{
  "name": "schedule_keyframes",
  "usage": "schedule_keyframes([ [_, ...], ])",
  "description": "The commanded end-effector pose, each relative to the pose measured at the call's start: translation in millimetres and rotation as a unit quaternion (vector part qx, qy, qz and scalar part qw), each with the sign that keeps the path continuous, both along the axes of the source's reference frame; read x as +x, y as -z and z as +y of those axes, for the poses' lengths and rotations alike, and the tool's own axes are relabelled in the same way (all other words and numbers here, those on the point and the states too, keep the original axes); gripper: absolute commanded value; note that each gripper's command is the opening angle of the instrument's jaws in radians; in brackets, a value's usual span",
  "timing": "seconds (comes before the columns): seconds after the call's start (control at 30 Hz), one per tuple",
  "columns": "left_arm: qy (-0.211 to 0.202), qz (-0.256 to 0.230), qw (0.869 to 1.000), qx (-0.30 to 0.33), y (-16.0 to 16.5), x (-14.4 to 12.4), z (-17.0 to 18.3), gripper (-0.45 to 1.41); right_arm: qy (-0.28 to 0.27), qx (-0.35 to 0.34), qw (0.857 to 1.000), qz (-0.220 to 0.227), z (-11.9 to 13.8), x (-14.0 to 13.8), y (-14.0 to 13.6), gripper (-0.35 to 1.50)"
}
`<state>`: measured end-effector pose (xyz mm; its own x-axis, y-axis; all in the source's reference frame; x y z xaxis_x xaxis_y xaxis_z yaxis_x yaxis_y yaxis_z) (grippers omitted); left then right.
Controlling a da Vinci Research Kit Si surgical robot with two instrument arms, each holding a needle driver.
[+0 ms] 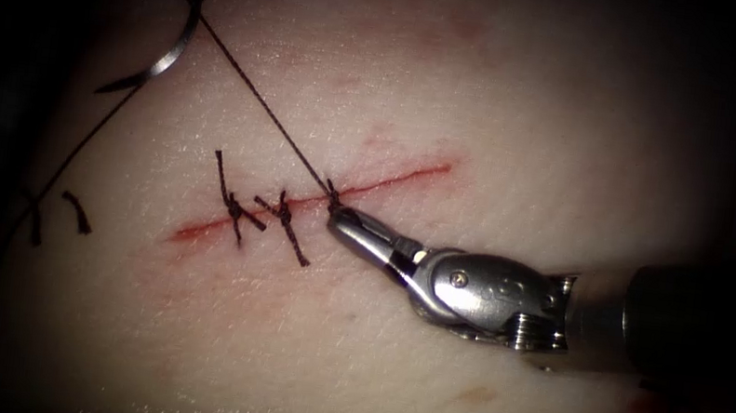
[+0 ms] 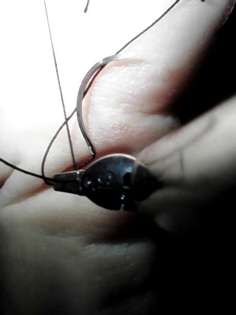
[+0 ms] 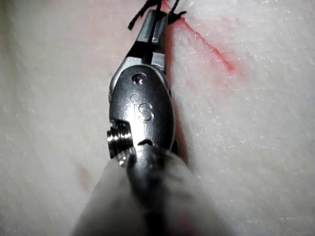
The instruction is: Wound Closure
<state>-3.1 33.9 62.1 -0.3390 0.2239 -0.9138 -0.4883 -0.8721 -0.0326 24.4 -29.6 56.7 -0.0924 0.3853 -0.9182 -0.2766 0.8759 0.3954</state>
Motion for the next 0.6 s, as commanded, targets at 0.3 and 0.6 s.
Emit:
schedule_keyframes([
  [0.3, 0.044, 0.01, 0.999, -0.008, -0.2, 0.5, 0.4, -0.45, 0.006, -0.005, 1.0, 0.002, -2.1, 0.1, -1.0, -0.35],
  [0.6, 0.071, 0.012, 0.997, -0.014, 0.0, 2.0, 0.1, -0.45, 0.005, -0.005, 1.0, -0.001, -2.3, -0.4, -1.2, -0.35],
])
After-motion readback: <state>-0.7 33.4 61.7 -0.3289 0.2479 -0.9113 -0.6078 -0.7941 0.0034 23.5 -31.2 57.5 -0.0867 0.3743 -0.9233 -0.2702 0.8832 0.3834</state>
